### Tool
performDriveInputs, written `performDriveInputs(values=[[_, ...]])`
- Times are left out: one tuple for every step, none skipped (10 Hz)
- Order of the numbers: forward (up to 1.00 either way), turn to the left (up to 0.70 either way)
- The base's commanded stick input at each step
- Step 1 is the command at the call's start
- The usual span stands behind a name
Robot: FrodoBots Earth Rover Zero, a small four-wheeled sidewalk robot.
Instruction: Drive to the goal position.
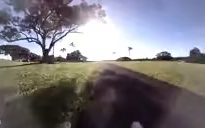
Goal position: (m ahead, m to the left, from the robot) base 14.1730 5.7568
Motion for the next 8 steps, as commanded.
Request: performDriveInputs(values=[[0.7,0.0],[0.7,0.0],[0.7,-0.01],[0.7,-0.12],[0.7,-0.14],[0.7,-0.06],[0.7,0.0],[0.7,0.0]])
